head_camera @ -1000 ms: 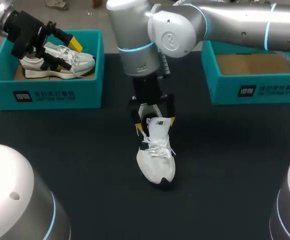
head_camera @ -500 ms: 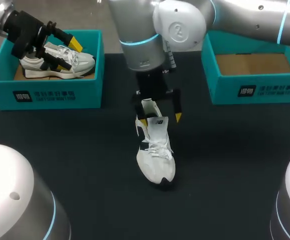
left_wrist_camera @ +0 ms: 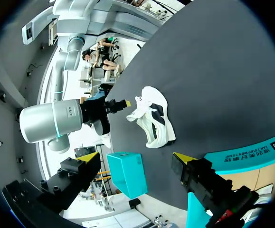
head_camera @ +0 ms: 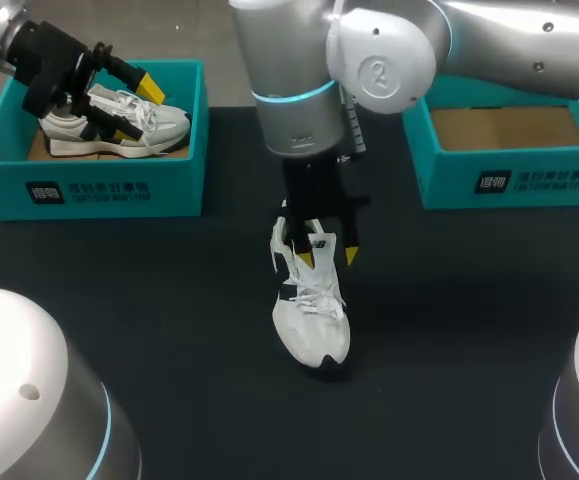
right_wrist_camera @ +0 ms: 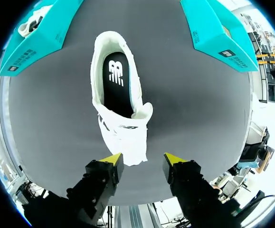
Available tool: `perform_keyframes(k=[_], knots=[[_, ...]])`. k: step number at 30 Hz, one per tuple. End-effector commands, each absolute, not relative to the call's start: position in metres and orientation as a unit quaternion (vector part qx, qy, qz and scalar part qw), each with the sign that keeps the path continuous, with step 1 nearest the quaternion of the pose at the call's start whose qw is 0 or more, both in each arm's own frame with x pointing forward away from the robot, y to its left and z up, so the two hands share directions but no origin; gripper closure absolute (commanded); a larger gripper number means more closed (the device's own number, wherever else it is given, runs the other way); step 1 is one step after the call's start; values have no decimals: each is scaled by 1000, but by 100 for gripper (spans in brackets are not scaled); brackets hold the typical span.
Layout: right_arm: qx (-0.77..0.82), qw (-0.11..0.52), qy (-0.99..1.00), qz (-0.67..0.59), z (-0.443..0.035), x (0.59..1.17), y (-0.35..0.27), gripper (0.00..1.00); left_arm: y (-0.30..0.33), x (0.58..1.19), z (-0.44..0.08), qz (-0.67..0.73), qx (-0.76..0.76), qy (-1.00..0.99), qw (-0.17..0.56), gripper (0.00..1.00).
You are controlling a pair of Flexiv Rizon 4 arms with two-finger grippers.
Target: Take the shoe out of the shoebox, open the shoe tongue, remove and reinsert the insole, then place the shoe into the shoebox
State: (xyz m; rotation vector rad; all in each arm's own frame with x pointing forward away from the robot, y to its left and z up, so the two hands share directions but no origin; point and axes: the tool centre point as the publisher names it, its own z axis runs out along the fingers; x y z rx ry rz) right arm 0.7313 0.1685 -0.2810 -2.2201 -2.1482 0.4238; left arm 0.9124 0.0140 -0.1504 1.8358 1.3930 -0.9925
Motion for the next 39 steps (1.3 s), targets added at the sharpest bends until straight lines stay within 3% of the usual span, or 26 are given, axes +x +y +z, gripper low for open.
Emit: perform_keyframes(k=[1, 18, 39], knots=[[-714, 21, -688, 132, -284, 727, 165, 100, 14, 912, -150, -375, 696, 528, 310, 0], [-701, 51, -699, 133, -298, 728, 183, 100, 14, 912, -150, -375, 696, 528, 310, 0], [-671, 39, -730, 125, -325, 770, 210, 100, 14, 912, -150, -375, 696, 528, 310, 0]])
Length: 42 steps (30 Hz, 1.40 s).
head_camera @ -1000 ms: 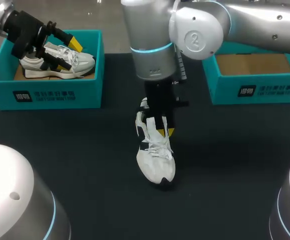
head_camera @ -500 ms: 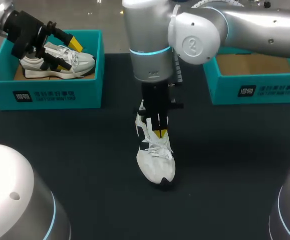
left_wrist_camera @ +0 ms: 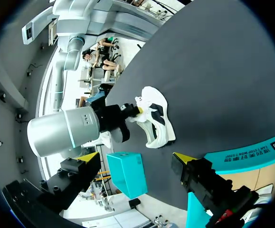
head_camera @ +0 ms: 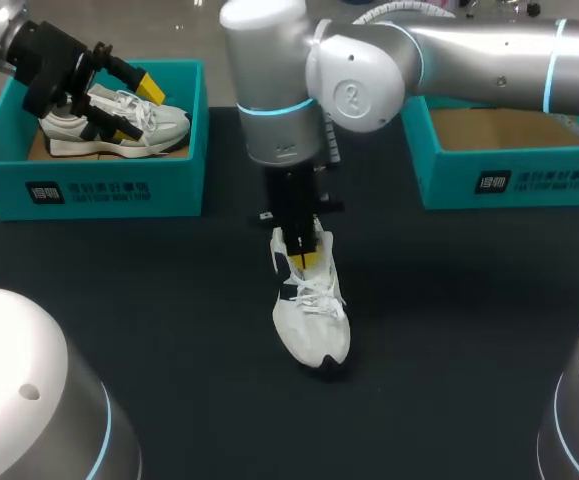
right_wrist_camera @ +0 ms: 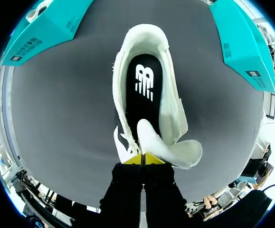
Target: Take the shoe out of the shoebox, open the shoe tongue, remove and reinsert the insole, then place the shoe into the shoebox
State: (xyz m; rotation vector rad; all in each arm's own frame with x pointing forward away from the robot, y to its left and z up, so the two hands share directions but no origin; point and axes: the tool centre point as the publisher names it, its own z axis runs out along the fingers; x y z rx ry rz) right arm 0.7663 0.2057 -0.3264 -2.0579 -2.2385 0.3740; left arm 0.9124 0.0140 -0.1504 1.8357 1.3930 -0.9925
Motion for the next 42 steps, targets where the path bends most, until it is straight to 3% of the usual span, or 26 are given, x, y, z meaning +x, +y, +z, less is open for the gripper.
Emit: perform_keyframes(k=[1, 16, 25, 42], knots=[[-672, 37, -729, 123, -321, 770, 206, 100, 14, 912, -150, -375, 696, 528, 310, 0], [-698, 0, -705, 128, -296, 768, 161, 100, 14, 912, -150, -375, 696, 528, 310, 0], [-711, -3, -689, 143, -311, 776, 149, 100, 14, 912, -150, -375, 696, 528, 310, 0], [-690, 8, -710, 141, -324, 786, 177, 100, 14, 912, -150, -375, 696, 528, 310, 0]])
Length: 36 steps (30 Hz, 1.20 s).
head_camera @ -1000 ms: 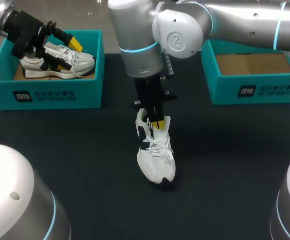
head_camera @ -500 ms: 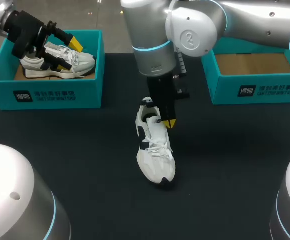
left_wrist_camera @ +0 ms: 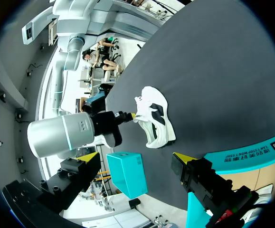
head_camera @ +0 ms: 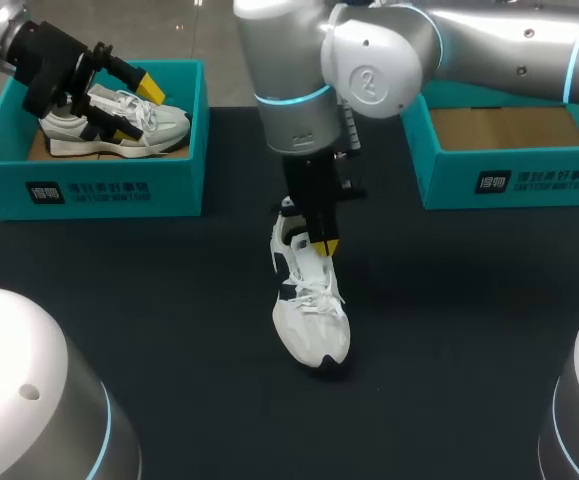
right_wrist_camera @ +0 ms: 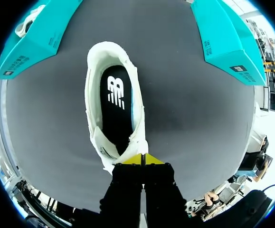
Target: Take the shoe out of the shoebox, open the shoe tongue, remove and reinsert the insole, then place the shoe into the shoebox
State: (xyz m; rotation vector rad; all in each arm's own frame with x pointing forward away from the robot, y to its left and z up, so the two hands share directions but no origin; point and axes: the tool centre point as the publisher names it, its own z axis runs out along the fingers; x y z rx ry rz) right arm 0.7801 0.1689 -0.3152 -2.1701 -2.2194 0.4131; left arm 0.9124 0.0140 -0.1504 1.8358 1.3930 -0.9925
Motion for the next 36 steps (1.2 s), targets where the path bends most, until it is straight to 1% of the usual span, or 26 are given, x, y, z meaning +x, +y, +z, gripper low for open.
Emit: perform_keyframes(k=[1, 9, 17, 29, 36], knots=[[-690, 9, -710, 142, -325, 787, 178, 100, 14, 912, -150, -375, 696, 528, 310, 0], [-688, -2, -714, 128, -309, 786, 183, 100, 14, 912, -150, -375, 696, 528, 310, 0], [-683, 1, -721, 117, -303, 784, 188, 100, 14, 912, -150, -375, 696, 528, 310, 0], [-678, 17, -721, 138, -330, 792, 193, 100, 14, 912, -150, -375, 696, 528, 310, 0], [-688, -1, -714, 126, -307, 790, 181, 100, 14, 912, -150, -375, 696, 528, 310, 0]])
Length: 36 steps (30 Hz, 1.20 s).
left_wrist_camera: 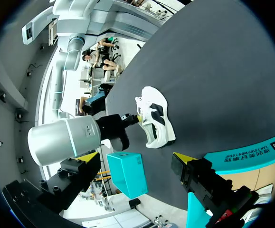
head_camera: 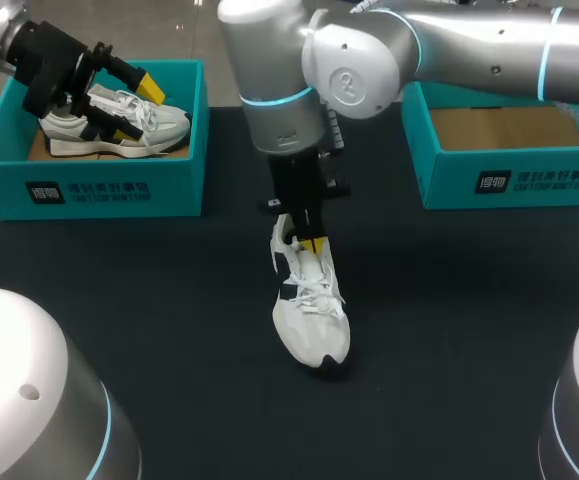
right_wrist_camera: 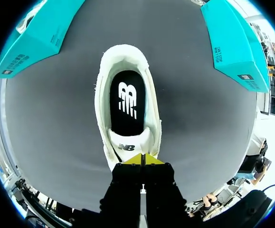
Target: Take the shoe out of the shoebox, open the shoe tongue, remove and reinsert the insole, then place the shoe into the shoebox
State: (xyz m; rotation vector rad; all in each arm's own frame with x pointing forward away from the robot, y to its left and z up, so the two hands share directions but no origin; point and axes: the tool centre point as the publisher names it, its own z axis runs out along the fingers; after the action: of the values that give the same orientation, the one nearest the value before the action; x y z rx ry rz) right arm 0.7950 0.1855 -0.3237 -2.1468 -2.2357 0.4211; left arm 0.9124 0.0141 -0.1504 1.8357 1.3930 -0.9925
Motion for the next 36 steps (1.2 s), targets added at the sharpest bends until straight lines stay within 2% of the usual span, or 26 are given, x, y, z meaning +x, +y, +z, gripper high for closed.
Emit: perform_keyframes(k=[1, 7, 14, 25, 36], knots=[[-689, -2, -714, 124, -304, 789, 180, 100, 14, 912, -150, -375, 696, 528, 310, 0], [-684, 0, -721, 112, -298, 784, 184, 100, 14, 912, -150, -375, 696, 528, 310, 0], [-666, 14, -737, 112, -316, 786, 201, 100, 14, 912, -150, -375, 696, 528, 310, 0], [-664, -6, -743, 81, -341, 797, 204, 100, 14, 912, -150, -375, 696, 528, 310, 0], [-644, -35, -761, 62, -309, 794, 190, 100, 14, 912, -150, -375, 696, 528, 310, 0]])
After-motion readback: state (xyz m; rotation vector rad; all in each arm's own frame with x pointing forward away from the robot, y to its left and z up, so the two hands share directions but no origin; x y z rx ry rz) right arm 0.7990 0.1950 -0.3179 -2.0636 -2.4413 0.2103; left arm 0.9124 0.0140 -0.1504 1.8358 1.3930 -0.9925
